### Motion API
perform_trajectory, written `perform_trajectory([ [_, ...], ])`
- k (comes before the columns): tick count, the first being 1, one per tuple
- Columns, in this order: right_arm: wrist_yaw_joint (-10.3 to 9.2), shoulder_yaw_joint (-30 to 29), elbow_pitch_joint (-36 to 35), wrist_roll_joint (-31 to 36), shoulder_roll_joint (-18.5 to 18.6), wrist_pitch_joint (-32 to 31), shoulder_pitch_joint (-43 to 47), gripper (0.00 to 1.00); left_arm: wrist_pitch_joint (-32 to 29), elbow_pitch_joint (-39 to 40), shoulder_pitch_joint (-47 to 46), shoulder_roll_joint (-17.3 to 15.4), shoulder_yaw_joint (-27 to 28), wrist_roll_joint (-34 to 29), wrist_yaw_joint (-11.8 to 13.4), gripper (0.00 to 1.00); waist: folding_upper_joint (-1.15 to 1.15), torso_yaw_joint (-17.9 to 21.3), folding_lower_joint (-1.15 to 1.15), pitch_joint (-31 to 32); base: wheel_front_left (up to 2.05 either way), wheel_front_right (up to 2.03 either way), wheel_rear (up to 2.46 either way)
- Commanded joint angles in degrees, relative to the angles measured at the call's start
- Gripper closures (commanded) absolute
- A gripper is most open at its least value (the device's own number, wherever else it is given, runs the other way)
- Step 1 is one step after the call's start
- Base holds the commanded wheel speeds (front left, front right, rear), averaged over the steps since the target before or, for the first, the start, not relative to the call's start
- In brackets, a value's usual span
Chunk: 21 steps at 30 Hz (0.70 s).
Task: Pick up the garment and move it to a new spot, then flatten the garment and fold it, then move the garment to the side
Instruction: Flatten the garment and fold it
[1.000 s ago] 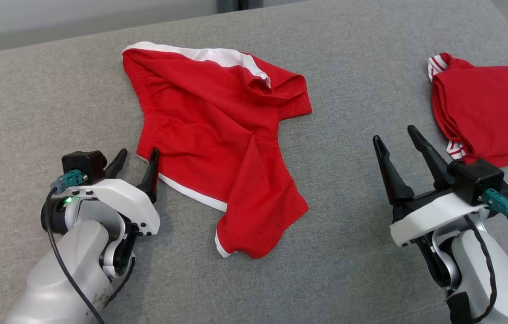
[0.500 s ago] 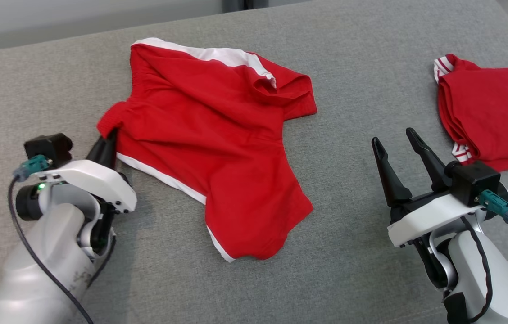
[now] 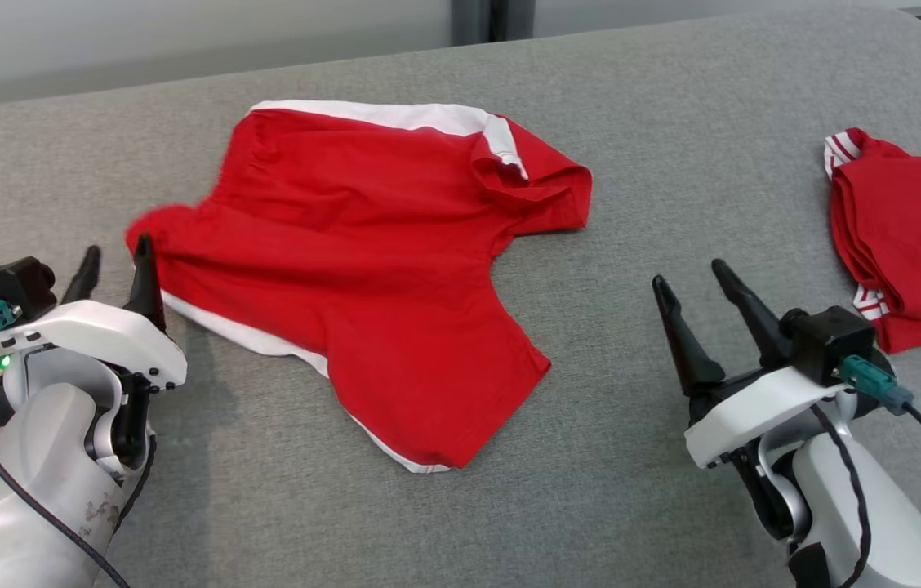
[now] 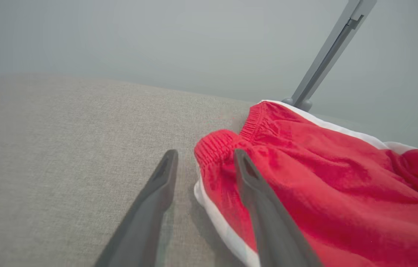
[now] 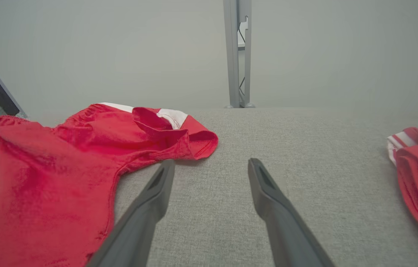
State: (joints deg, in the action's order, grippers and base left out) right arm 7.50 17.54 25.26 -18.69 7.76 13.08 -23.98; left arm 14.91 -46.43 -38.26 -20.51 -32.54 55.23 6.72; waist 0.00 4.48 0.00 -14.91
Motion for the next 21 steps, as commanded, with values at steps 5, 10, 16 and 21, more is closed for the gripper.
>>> perform_trajectory([
  [5, -0.02, 3.58, 1.24, -4.11, -0.38, -1.41, 1.06, 0.00, 0.28, 4.46, 3.33, 0.26, 4.07, -2.39, 1.18, 0.00, 0.00, -2.26, 0.00, 1.18, 0.00, 0.00, 0.00],
  [10, -0.02, 7.69, 2.77, -9.67, -0.25, -3.83, 1.69, 0.00, 0.30, 10.30, 8.28, 1.75, 6.95, -5.57, 0.67, 0.00, 0.00, -4.82, 0.00, 2.19, 0.00, 0.00, 0.00],
  [16, -0.02, 9.99, 5.52, -16.34, 0.15, -5.96, 2.23, 0.00, 0.31, 15.19, 13.16, 4.15, 8.19, -8.58, 0.13, 0.00, 0.00, -8.11, 0.00, 3.20, 0.00, 0.00, 0.00],
  [21, -0.02, 11.66, 8.33, -18.96, 0.90, -6.82, 1.52, 0.00, 0.31, 17.08, 15.66, 5.79, 8.33, -10.06, -0.25, 0.00, 0.00, -10.45, 0.00, 3.80, 0.00, 0.00, 0.00],
])
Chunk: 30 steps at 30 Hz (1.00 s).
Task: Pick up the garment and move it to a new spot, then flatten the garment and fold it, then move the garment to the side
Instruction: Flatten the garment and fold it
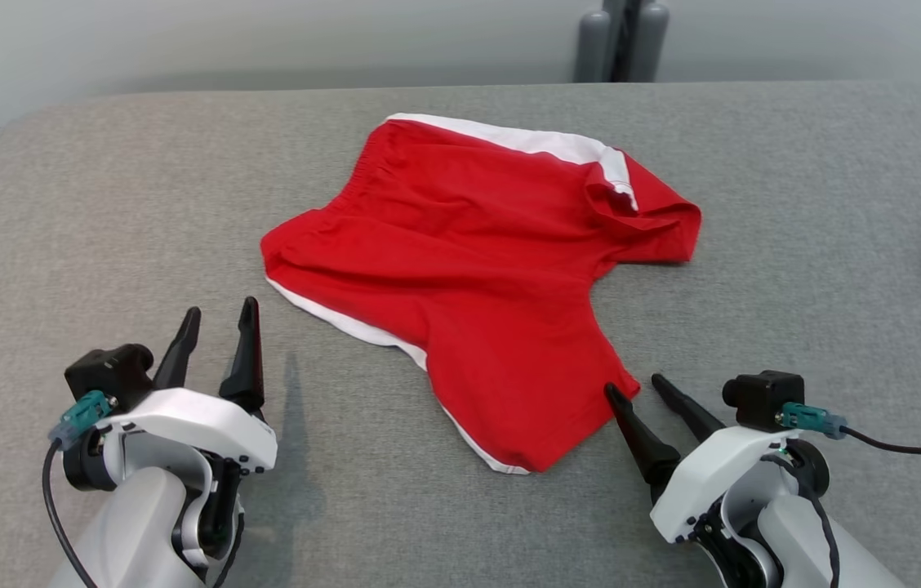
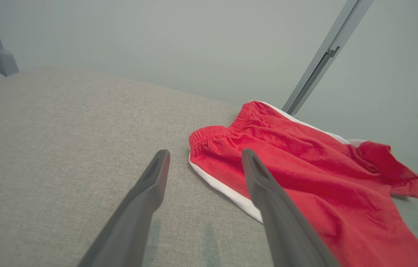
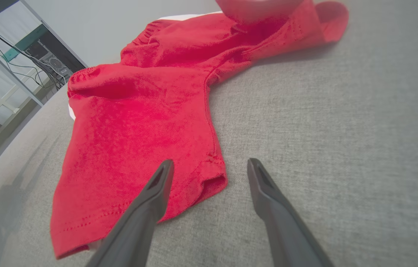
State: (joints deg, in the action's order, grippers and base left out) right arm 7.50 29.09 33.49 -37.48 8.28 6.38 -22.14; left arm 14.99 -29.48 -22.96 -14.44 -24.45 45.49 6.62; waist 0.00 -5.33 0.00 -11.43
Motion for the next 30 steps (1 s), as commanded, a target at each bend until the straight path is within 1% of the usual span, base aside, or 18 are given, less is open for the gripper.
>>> perform_trajectory([
  [1, -0.02, 0.53, 0.65, -0.68, 0.47, -0.48, -0.40, 0.00, 0.23, 0.23, 0.68, -0.13, 0.23, -0.42, -0.37, 0.00, 0.00, -1.00, 0.00, 0.43, 0.00, 0.00, 0.00],
  [2, -0.01, 0.88, 1.20, -0.97, 0.60, -0.76, -0.50, 0.56, 0.23, 0.29, 0.99, -0.01, 0.21, -0.66, -0.54, 0.00, 0.00, -1.35, 0.00, 0.54, 0.00, 0.00, 0.00],
  [3, -0.01, 1.10, 1.76, -1.36, 0.79, -0.66, -0.62, 1.00, 0.23, 0.26, 1.26, 0.13, 0.10, -0.85, -0.59, 0.00, 0.00, -1.68, 0.00, 0.65, 0.00, 0.00, 0.00],
  [9, -0.02, 1.71, 4.10, -2.41, 1.59, 0.86, -1.77, 1.00, 0.23, 0.07, 2.54, 0.43, 0.38, -1.53, -0.53, 0.00, 0.00, -2.70, 0.00, 1.32, 0.00, 0.00, 0.00],
  [15, -0.02, 1.43, 5.62, -1.00, 4.75, 2.34, -3.86, 1.00, 0.23, 0.64, 3.84, 0.68, 1.86, -1.85, -0.36, 0.00, 0.00, -3.03, 0.00, 2.06, 0.00, 0.00, 0.00],
  [17, -0.02, 1.48, 5.81, -0.33, 6.38, 2.07, -4.94, 1.00, 0.23, 0.71, 4.02, 0.70, 1.75, -1.96, -0.64, 0.00, 0.00, -3.05, 0.00, 2.21, 0.00, 0.00, 0.00],
  [18, -0.02, 1.39, 6.20, 0.20, 8.20, 1.55, -5.91, 1.00, 0.24, 0.76, 4.03, 0.97, 1.63, -2.25, -0.79, 0.00, 0.00, -3.11, 0.00, 2.34, 0.00, 0.00, 0.00],
  [21, -0.02, 1.46, 7.04, 1.32, 11.11, 0.66, -7.49, 1.00, 0.24, 0.63, 4.02, 1.48, 1.25, -2.38, -1.15, 0.00, 0.00, -3.28, 0.00, 2.42, 0.00, 0.00, 0.00],
  [22, -0.02, 1.46, 7.04, 1.32, 11.11, 0.66, -7.49, 1.00, 0.24, 0.63, 4.02, 1.48, 1.25, -2.38, -1.15, 0.00, 0.00, -3.28, 0.00, 2.42, 0.00, 0.00, 0.00],
  [23, -0.02, 1.66, 7.17, 1.55, 11.87, 0.29, -8.07, 1.00, 0.24, 0.48, 3.89, 1.61, 1.08, -2.40, -1.19, 0.00, 0.00, -3.34, 0.00, 2.38, 0.00, 0.00, 0.00],
  [27, -0.02, 4.05, 7.95, 4.55, 16.31, -1.11, -10.81, 1.00, 0.24, -0.05, 3.27, 2.06, 0.38, -2.61, -1.71, 0.00, 0.00, -3.65, 0.00, 2.01, 0.00, 0.00, 0.00],
  [30, -0.02, 4.77, 9.29, 4.57, 18.41, -1.54, -12.88, 1.00, 0.25, -0.36, 2.71, 2.50, -0.03, -2.90, -1.98, 0.00, 0.00, -3.94, 0.00, 1.61, 0.00, 0.00, 0.00],
])
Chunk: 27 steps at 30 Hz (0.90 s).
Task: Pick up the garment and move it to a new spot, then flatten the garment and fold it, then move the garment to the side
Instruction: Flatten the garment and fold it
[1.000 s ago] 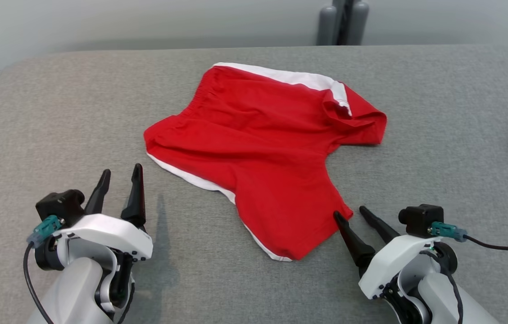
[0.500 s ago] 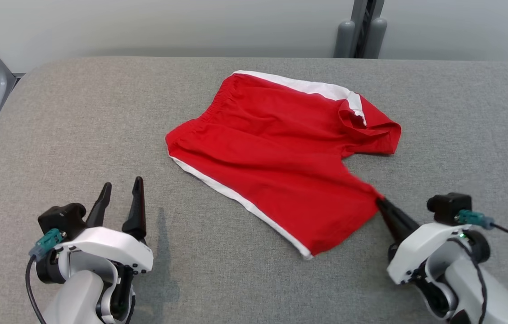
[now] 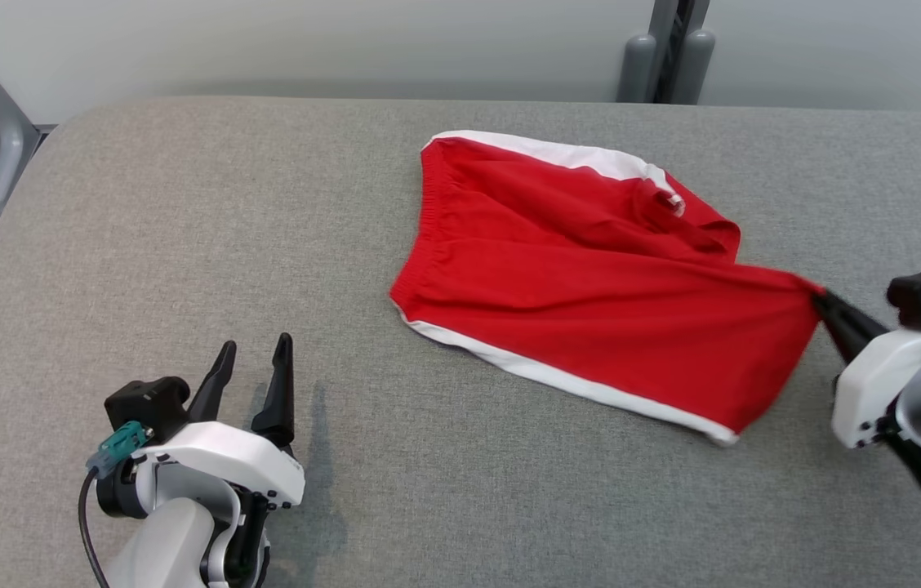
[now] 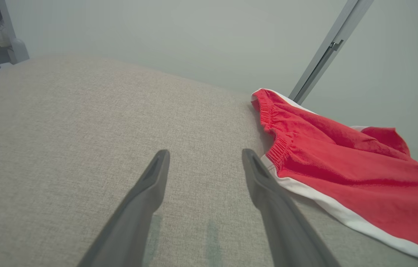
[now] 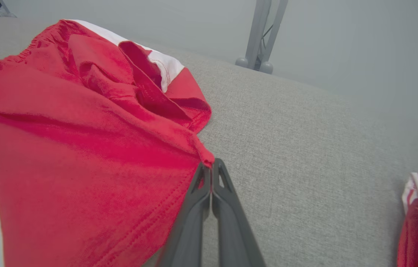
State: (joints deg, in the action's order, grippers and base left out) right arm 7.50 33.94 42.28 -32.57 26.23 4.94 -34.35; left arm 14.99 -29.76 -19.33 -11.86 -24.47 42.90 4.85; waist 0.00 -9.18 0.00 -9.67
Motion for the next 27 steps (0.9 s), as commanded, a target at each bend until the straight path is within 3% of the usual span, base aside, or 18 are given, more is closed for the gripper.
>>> perform_trajectory([
  [1, -0.02, 0.19, 1.23, 0.21, 1.42, -0.17, -1.43, 1.00, 0.24, -0.21, -1.12, 0.01, -0.09, -0.43, -0.33, 0.00, 0.00, -0.20, 0.00, -0.34, 0.00, 0.00, 0.00],
  [3, -0.02, 1.14, 2.63, 1.64, 2.43, 0.45, -3.20, 1.00, 0.25, -0.41, -1.39, 0.33, -0.28, -0.61, -0.50, 0.00, 0.00, -0.44, 0.00, -0.73, 0.00, 0.00, 0.00],
  [4, -0.02, 3.37, 7.64, 3.29, -0.02, 2.98, -7.74, 0.00, 0.24, -1.75, -1.91, 0.86, -0.99, -1.08, -1.03, 0.00, 0.00, 0.39, 0.00, -1.41, 0.00, 0.00, 0.00],
  [5, -0.02, 2.55, 10.23, 2.92, -3.05, 6.60, -8.56, 0.00, 0.24, -2.25, -2.51, 0.98, -0.98, -1.16, -1.27, 0.00, 0.00, 2.24, 0.00, -1.45, 0.00, 0.00, 0.00],
  [11, -0.02, -2.38, 8.72, 0.58, -6.47, 9.96, -4.13, 0.00, 0.24, -2.76, -2.45, 1.39, -0.17, -0.93, -1.56, 0.00, 0.00, 5.85, 0.00, -0.77, 0.00, 0.00, 0.00],
  [20, -0.02, -15.41, -3.77, 5.43, -11.48, 10.27, 6.75, 0.00, -0.70, -4.69, -3.06, 2.19, 0.72, 1.24, -2.88, 0.00, 0.00, 11.59, 0.00, -1.28, 0.00, 0.00, 0.00],
  [27, -0.02, -19.04, -9.30, 10.18, -14.45, 10.29, 10.22, 0.00, -3.25, -8.50, -4.66, 2.31, 2.82, 3.74, -0.98, 0.00, 0.00, 14.79, 0.00, -2.33, 0.00, 0.00, 0.00],
])
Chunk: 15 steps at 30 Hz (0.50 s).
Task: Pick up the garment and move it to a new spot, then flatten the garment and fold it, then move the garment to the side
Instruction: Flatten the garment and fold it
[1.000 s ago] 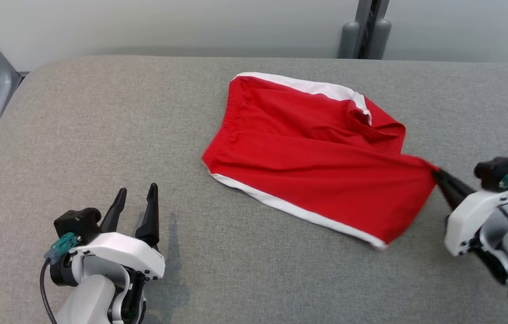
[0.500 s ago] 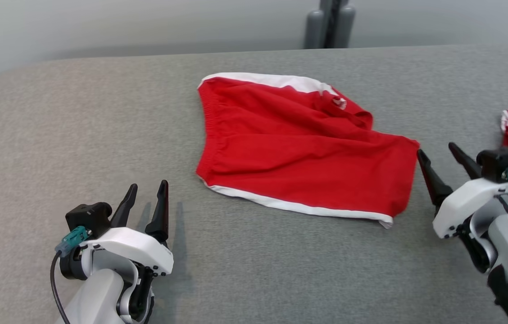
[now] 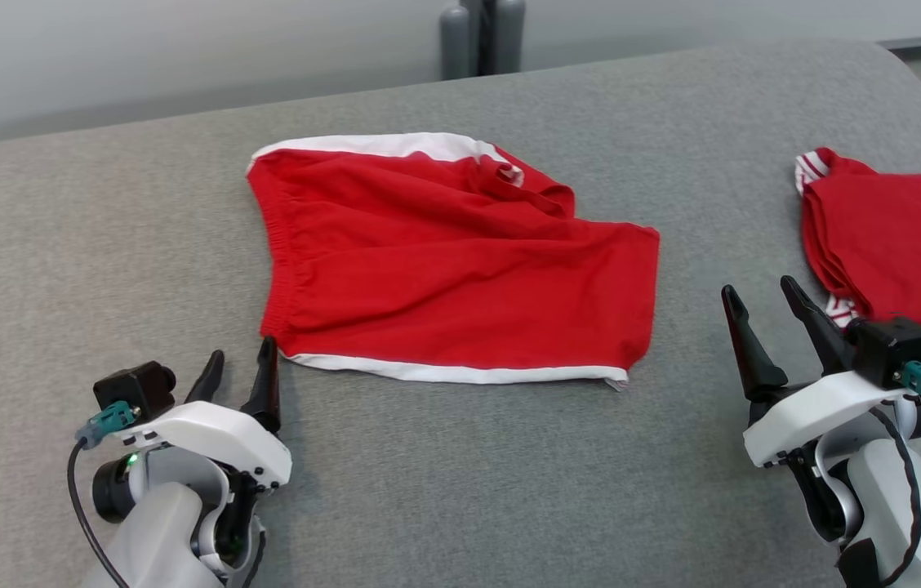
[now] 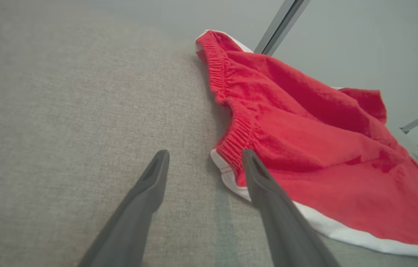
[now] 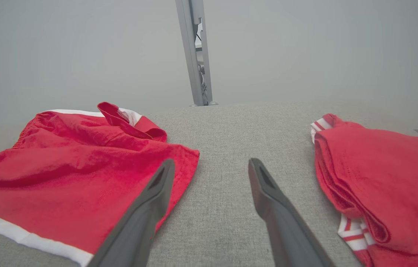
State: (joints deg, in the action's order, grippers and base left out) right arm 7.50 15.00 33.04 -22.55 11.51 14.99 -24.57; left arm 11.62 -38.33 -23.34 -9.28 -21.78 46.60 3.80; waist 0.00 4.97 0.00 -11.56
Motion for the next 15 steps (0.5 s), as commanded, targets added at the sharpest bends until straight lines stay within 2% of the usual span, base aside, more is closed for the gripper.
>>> perform_trajectory([
  [1, -0.02, -0.51, -0.44, 0.59, -0.07, 0.24, 0.61, 0.00, -0.36, -0.76, -1.06, -0.59, 0.17, 0.09, 0.38, 0.00, 0.00, 1.10, 0.00, -0.66, 0.00, 0.00, 0.00],
  [6, -0.02, -2.16, -1.20, 2.85, -0.70, 0.11, 1.46, 0.00, -1.73, -4.15, -2.69, -0.96, 0.07, 0.24, 0.81, 0.00, 0.00, 2.48, 0.00, -1.61, 0.00, 0.00, 0.00],
  [15, -0.02, -2.96, -2.23, 5.42, -2.27, -0.34, 1.90, 0.00, -1.28, -8.65, -4.76, -0.93, 0.13, 0.62, -0.19, 0.00, 0.00, 4.00, 0.00, -2.57, 0.00, 0.00, 0.00],
])
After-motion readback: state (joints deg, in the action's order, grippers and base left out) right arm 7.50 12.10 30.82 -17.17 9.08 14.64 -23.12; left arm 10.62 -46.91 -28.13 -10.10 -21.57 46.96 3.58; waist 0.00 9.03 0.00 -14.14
